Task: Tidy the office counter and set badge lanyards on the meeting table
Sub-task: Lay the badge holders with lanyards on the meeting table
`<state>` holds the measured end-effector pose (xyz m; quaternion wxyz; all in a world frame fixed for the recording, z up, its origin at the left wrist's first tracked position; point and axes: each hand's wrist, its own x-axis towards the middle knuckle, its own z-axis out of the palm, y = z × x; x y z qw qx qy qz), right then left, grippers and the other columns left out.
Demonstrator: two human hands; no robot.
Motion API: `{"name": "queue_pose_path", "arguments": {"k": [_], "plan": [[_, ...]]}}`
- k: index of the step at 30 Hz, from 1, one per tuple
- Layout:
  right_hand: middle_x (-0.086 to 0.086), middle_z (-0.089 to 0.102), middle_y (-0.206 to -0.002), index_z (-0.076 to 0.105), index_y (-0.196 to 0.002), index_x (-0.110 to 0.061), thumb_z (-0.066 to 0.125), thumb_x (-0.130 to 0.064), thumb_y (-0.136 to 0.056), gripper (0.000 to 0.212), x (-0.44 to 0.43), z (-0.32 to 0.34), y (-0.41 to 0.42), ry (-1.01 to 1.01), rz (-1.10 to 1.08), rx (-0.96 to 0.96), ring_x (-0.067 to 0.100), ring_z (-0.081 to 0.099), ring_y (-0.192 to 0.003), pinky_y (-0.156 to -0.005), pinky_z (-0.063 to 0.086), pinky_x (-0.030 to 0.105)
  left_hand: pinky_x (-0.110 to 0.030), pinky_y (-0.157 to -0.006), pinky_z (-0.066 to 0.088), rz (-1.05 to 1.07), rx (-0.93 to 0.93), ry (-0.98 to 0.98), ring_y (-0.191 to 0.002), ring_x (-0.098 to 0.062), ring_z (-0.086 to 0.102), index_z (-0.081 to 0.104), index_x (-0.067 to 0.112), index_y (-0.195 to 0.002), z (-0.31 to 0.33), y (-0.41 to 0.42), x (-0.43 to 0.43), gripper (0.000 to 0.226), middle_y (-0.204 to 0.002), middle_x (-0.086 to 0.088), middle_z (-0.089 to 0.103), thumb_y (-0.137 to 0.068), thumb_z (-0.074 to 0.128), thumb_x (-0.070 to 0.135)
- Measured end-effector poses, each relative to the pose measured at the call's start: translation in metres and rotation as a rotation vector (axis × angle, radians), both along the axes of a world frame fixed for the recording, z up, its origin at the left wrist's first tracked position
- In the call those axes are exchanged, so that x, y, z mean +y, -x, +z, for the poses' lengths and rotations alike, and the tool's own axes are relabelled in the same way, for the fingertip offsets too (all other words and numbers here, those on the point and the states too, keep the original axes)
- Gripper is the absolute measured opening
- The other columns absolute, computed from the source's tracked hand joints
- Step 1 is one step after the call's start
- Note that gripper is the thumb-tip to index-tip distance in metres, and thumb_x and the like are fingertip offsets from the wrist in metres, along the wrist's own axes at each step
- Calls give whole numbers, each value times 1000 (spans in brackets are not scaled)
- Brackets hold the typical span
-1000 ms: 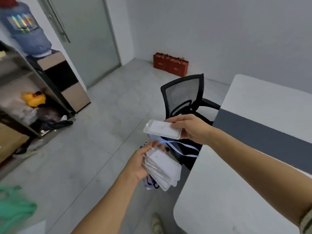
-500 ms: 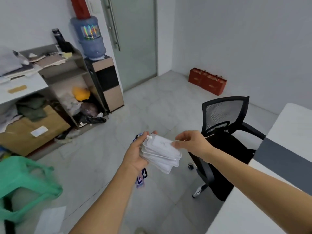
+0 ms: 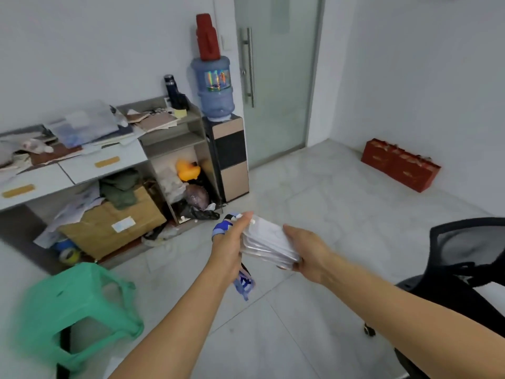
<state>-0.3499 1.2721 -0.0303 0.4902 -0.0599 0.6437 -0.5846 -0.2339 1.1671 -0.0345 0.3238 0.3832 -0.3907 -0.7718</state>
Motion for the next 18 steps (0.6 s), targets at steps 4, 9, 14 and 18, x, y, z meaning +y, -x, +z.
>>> {"name": "queue_pose_path", "arguments": {"k": [4,9,14,18], "plan": [[10,66,-102,64,-103,-14,55,-33,-97,22,-70,1,9,16,48,230,26,62,-80,-55,49,28,-39,-88,51,62,100,-104,-92,-25,66,70,4,-100,14,-4,-56,41,-98,-11,71,-69,79,28],[6,64,-100,62,-104,-18,51,-37,-97,22,-170,3,18,21,134,253,24,61,-84,-66,51,34,-50,-87,56,365,-217,-3,-87,-27,70,69,19,-88,-8,8,-139,58,-87,-3,74,-45,84,55],[10,67,-102,66,-96,-16,61,-42,-92,27,-279,0,55,81,275,370,24,63,-88,-68,51,34,-42,-80,56,421,-221,49,-82,-27,68,70,20,-75,-4,34,-231,22,-74,-2,71,-67,81,38],[8,66,-105,67,-97,-20,65,-41,-89,22,-371,9,88,118,381,445,24,64,-96,-79,58,37,-38,-76,54,317,-14,-72,-86,-30,66,69,3,-95,9,44,-323,23,-90,-16,70,-77,76,14]]}}
